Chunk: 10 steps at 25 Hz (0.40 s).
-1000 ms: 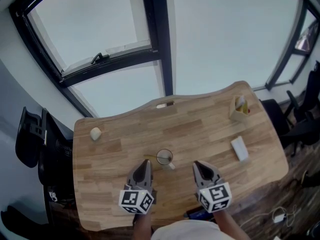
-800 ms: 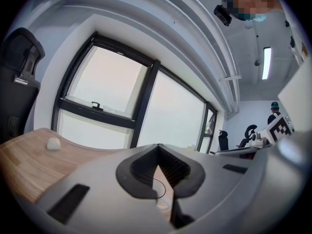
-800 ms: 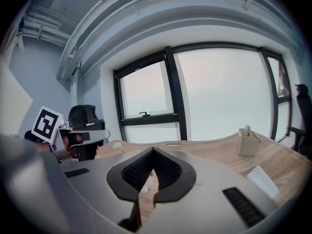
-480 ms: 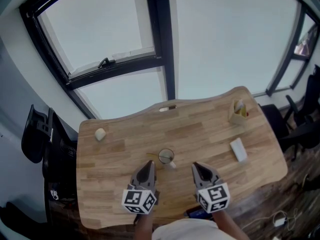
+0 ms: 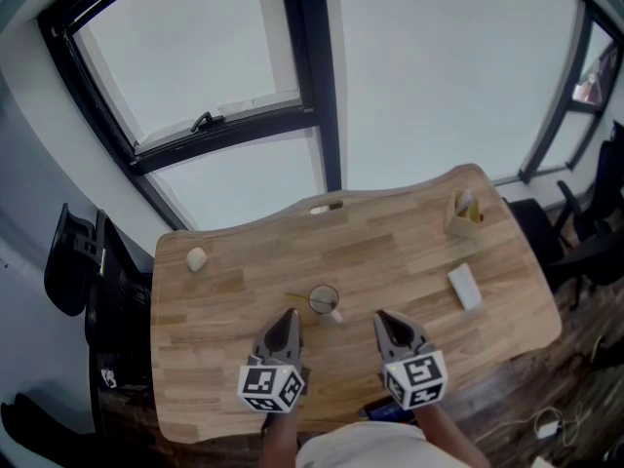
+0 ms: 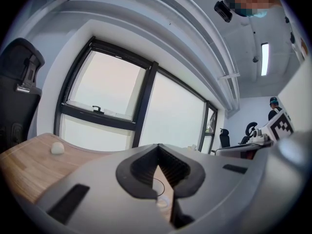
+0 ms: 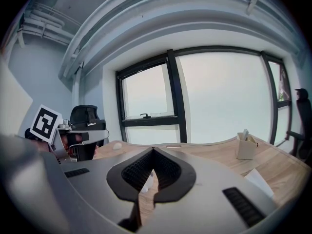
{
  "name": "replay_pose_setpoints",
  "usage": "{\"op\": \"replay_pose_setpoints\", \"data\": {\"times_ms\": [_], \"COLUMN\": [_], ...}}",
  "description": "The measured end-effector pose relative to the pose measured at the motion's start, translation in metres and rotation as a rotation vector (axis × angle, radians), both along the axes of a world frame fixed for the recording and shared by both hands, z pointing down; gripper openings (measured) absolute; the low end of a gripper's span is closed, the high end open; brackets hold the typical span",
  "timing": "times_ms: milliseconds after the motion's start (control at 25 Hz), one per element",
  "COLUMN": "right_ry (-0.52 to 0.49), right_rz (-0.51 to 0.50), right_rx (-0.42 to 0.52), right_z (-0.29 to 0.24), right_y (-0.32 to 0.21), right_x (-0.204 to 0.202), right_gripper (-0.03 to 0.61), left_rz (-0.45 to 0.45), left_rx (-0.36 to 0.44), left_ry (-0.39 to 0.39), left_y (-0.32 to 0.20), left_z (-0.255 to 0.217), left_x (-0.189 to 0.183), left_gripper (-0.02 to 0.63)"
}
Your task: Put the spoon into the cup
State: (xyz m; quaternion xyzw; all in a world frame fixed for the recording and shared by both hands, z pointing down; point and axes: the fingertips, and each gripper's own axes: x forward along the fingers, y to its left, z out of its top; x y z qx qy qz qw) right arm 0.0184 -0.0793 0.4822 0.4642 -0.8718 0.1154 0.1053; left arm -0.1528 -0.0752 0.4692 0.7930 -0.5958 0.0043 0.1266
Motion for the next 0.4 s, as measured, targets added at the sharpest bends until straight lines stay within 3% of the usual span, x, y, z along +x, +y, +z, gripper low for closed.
{"op": "replay_pose_setpoints", "data": {"times_ms": [400], "right_ry": [-0.001], "right_rz": [0.006], "right_rx": [-0.022], "right_z": [0.0035], "right_y": [-0.0027], "right_x": [0.0034], "right_gripper": [-0.003], "left_rz": [-0.003], "left_rx": [-0.02], "left_ry": [-0.008], "left_y": [-0.0034], "left_z": [0.0057], "left_x": [0.0012], "left_gripper": [0.0]}}
